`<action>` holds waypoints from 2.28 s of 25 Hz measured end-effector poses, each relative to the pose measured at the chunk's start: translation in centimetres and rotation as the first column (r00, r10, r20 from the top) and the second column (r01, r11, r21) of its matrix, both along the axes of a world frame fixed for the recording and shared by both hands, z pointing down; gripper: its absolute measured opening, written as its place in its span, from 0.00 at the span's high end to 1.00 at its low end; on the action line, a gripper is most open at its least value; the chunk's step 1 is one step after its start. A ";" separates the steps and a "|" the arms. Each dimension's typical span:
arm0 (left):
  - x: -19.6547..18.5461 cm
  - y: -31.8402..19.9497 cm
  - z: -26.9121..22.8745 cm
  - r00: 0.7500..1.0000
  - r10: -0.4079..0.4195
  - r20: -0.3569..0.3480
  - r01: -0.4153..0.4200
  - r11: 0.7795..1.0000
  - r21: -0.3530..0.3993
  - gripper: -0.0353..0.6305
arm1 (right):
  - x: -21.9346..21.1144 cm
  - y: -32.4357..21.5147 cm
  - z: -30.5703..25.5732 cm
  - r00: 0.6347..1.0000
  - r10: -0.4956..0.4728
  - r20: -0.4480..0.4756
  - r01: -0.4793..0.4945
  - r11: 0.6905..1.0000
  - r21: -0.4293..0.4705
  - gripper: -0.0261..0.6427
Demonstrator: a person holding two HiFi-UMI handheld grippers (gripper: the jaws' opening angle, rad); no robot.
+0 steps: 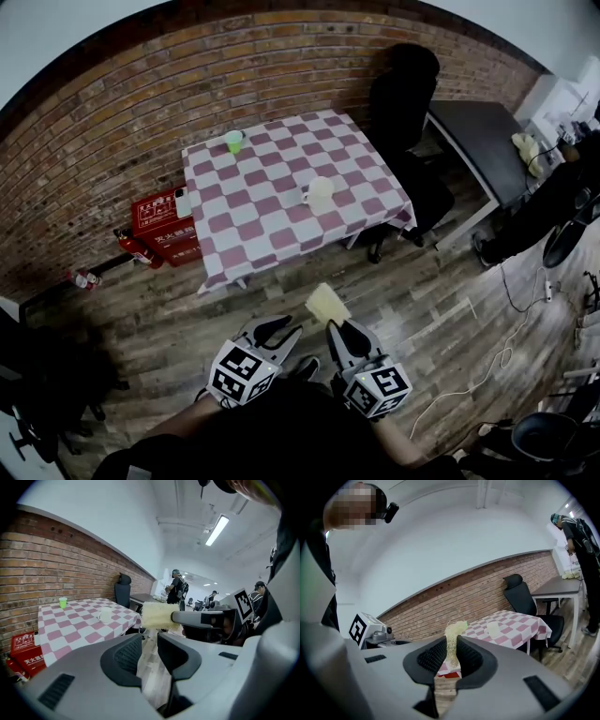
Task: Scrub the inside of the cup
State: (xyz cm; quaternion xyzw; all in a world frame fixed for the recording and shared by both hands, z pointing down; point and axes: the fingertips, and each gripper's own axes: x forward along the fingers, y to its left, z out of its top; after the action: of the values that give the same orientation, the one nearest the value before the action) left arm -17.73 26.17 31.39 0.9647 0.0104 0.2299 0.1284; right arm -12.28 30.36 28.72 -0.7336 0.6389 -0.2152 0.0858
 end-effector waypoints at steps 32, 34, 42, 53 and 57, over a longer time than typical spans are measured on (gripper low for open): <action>28.0 -18.8 2.7 0.980 0.197 -0.005 -0.195 0.975 0.111 0.78 | 27.5 -16.9 4.9 0.988 0.150 0.021 -0.144 0.973 -0.180 0.86; 28.8 -21.8 3.9 0.985 0.170 0.009 -0.170 0.976 0.139 0.78 | 28.7 -19.9 5.2 0.992 0.127 0.018 -0.121 0.971 -0.205 0.86; 28.7 -32.1 9.4 0.995 -0.037 0.097 0.025 0.992 0.122 0.78 | 32.7 -29.1 7.3 0.996 -0.073 -0.048 0.052 0.932 -0.359 0.86; 30.0 -32.0 15.2 0.929 -0.264 0.258 0.253 0.964 0.075 0.78 | 34.9 -33.1 13.7 0.878 -0.478 -0.032 0.392 0.755 -0.526 0.85; 30.6 -32.1 16.0 0.918 -0.292 0.269 0.281 0.956 0.079 0.78 | 35.1 -33.7 15.4 0.818 -0.572 -0.064 0.432 0.684 -0.588 0.86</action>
State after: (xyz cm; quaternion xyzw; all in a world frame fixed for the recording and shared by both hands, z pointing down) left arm 12.90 -5.89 47.35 0.9161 -0.1535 0.3420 0.1422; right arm 22.79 -3.34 44.16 -0.5417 0.7321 -0.3130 -0.2695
